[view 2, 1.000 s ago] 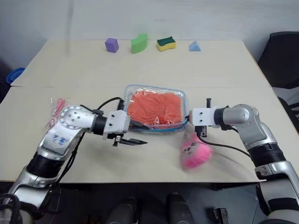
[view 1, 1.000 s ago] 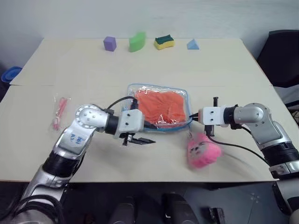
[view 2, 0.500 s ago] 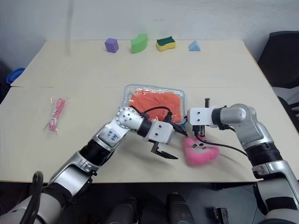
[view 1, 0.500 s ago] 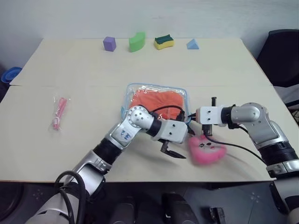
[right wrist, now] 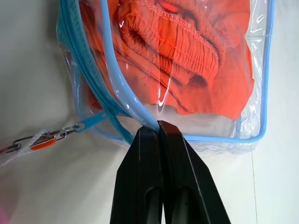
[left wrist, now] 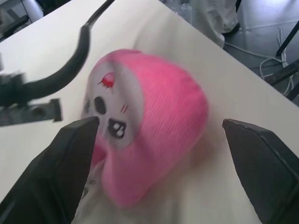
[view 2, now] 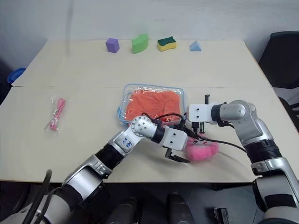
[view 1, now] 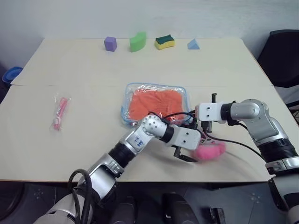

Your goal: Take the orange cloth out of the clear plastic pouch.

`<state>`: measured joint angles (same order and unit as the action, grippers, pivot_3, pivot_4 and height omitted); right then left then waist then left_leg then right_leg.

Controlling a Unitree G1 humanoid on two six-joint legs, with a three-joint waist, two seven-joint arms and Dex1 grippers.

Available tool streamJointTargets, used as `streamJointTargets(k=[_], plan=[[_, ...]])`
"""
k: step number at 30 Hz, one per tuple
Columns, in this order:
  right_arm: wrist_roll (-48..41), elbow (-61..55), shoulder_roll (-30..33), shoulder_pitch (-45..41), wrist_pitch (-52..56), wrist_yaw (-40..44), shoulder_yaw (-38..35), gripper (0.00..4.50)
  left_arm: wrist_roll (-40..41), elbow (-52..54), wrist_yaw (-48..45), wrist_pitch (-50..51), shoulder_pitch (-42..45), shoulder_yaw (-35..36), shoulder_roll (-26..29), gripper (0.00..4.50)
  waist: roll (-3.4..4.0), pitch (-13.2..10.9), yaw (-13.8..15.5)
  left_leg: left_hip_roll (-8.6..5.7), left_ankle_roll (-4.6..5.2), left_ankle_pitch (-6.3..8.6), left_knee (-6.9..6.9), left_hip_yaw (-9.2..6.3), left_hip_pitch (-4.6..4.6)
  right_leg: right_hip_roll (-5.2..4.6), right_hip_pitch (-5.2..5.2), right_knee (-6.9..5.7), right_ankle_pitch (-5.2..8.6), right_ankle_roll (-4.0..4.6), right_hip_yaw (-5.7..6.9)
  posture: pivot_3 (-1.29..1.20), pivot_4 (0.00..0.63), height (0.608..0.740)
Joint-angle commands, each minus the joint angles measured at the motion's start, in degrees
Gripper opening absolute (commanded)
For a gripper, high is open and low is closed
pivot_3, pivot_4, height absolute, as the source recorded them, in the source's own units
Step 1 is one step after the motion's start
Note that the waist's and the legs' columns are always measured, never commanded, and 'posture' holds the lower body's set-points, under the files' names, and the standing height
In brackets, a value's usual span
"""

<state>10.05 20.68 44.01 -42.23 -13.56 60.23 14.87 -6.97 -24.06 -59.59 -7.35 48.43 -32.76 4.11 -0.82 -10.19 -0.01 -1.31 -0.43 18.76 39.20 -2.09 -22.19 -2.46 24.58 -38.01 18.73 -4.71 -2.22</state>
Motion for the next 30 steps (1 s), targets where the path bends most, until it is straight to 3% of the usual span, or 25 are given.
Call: streamJointTargets(k=[1,3,11,16,24,30], plan=[[-0.12,-0.39,-0.47,-1.71,0.33,-0.72,-1.04,0.00,-0.78,-1.35,0.79,-1.79,0.19,-0.62,-1.65,4.31,0.00,0.00,-0.02,0.00,0.00,0.00,0.00,0.00,0.00,0.00,0.00,0.00,0.00,0.00,0.00,0.00,0.150,0.740],[-0.06,-0.33,-0.60,-1.71,0.38,-0.76,-1.18,0.00,-0.76,-1.90,0.78,-2.40,0.28,-0.28,-1.89,3.91,0.00,0.00,-0.05,0.00,0.00,0.00,-0.01,0.01,0.01,0.01,0.01,-0.01,0.00,0.00,-0.01,0.00,0.150,0.740],[0.16,0.26,-0.89,-1.70,-0.31,-1.19,-1.10,0.00,1.13,3.34,-0.54,-1.77,-1.34,2.84,2.73,1.43,0.01,0.01,-0.14,0.01,0.00,0.00,-0.01,0.02,0.02,0.01,0.02,-0.02,0.00,0.00,-0.03,0.00,0.150,0.740],[0.27,1.38,-0.68,-2.03,-1.60,-1.62,-1.38,0.00,5.78,16.96,-3.16,9.05,-6.78,10.58,14.03,0.02,0.03,0.01,-0.56,0.02,-0.01,0.00,-0.04,0.04,0.03,0.03,0.09,-0.09,0.00,0.00,-0.13,0.00,0.150,0.740],[-0.02,2.65,0.10,-1.05,-4.04,-2.19,-2.02,0.00,12.53,33.58,-6.65,19.21,-16.56,21.16,31.14,0.02,0.04,0.02,-0.17,0.02,-0.02,-0.01,-0.03,0.02,0.02,-0.02,0.08,-0.05,0.00,0.00,-0.11,0.00,0.150,0.740],[-0.71,2.27,1.59,0.35,-6.31,-2.13,-2.72,0.00,16.88,40.35,-6.01,24.77,-23.50,29.51,40.17,0.02,0.05,0.01,-0.15,0.01,0.00,0.01,-0.04,-0.01,0.01,-0.05,0.04,0.01,0.00,0.00,-0.06,0.00,0.150,0.740]])
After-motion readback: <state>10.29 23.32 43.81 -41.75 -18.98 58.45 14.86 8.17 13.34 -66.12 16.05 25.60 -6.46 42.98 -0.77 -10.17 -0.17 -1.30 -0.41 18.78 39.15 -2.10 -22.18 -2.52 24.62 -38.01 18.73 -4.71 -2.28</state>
